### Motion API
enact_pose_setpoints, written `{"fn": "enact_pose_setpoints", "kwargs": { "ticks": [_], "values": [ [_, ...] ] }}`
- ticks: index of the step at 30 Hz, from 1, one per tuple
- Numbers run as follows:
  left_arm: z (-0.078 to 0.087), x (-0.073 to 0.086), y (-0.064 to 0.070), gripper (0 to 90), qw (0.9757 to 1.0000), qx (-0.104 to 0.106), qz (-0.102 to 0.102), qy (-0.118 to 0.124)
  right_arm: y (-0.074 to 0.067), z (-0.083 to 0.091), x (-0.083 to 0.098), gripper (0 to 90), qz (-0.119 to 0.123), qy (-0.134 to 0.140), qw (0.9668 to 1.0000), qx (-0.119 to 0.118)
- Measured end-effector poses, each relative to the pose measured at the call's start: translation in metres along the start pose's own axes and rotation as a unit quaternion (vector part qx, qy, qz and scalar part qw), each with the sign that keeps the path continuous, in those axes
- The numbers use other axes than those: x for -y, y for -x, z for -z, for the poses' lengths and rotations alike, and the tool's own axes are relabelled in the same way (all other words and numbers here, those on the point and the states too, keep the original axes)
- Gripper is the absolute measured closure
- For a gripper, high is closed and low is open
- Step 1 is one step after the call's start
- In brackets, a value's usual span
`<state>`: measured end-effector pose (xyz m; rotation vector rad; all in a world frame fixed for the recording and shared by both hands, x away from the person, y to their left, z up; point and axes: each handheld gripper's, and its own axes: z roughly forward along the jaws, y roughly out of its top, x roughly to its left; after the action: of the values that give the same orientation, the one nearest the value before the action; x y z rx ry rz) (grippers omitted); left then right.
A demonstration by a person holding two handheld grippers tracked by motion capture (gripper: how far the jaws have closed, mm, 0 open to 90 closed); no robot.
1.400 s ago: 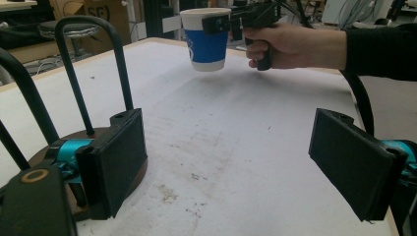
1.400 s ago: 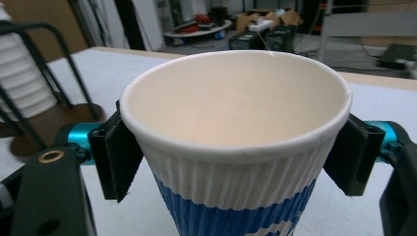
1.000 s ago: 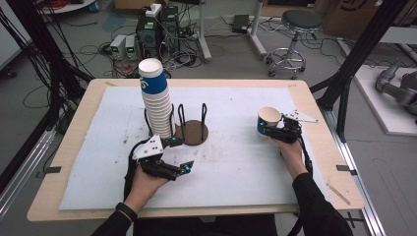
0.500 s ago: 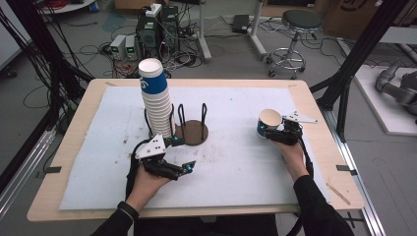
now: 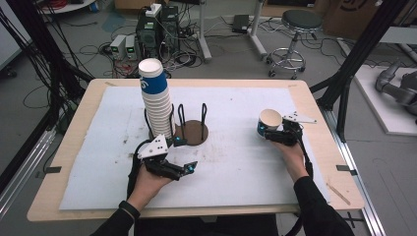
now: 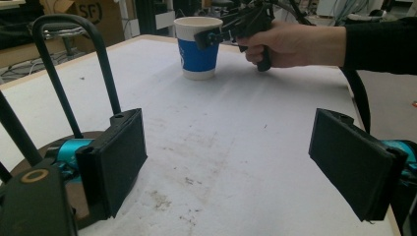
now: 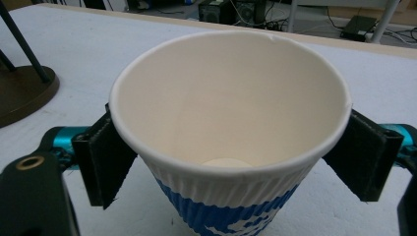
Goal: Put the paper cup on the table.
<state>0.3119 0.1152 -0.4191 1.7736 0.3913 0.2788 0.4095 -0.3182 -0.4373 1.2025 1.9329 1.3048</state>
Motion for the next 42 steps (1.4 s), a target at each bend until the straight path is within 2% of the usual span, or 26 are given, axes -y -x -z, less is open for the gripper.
{"fn": "enact_pose_setpoints", "kwargs": {
  "ticks": [2,6,10,22,29,32,35,37,39,42],
  "values": [
    [-0.001,0.000,0.000,14.2,1.0000,0.001,-0.001,-0.001,0.000,0.002,0.000,13.8,-0.009,-0.004,1.0000,-0.002],
    [-0.003,-0.001,0.001,14.2,1.0000,0.002,-0.007,-0.005,-0.001,0.005,-0.001,13.8,-0.009,-0.007,0.9999,-0.002],
    [-0.005,-0.002,0.002,14.2,1.0000,0.003,-0.007,-0.006,-0.005,0.010,-0.001,13.8,0.000,-0.011,0.9999,0.002],
    [-0.009,-0.008,0.000,14.2,0.9999,-0.001,-0.016,-0.004,-0.009,0.031,0.004,13.8,-0.010,-0.022,0.9997,0.010],
    [-0.007,-0.012,-0.003,14.2,0.9998,-0.009,-0.016,0.003,-0.007,0.049,0.004,13.8,-0.020,-0.011,0.9997,0.002],
    [-0.006,-0.013,-0.004,14.3,0.9998,-0.011,-0.018,0.006,-0.007,0.057,0.001,13.9,-0.027,0.003,0.9996,-0.002],
    [-0.006,-0.015,-0.005,14.2,0.9997,-0.013,-0.018,0.007,-0.008,0.068,-0.005,14.0,-0.033,0.031,0.9989,-0.008],
    [-0.006,-0.016,-0.006,14.2,0.9997,-0.015,-0.017,0.007,-0.010,0.075,-0.011,14.0,-0.035,0.063,0.9972,-0.020],
    [-0.006,-0.018,-0.005,14.3,0.9996,-0.017,-0.018,0.009,-0.012,0.082,-0.018,14.0,-0.021,0.096,0.9945,-0.037],
    [-0.005,-0.024,-0.005,14.2,0.9995,-0.016,-0.025,0.012,-0.018,0.089,-0.026,14.0,-0.006,0.123,0.9902,-0.067]
  ]
}}
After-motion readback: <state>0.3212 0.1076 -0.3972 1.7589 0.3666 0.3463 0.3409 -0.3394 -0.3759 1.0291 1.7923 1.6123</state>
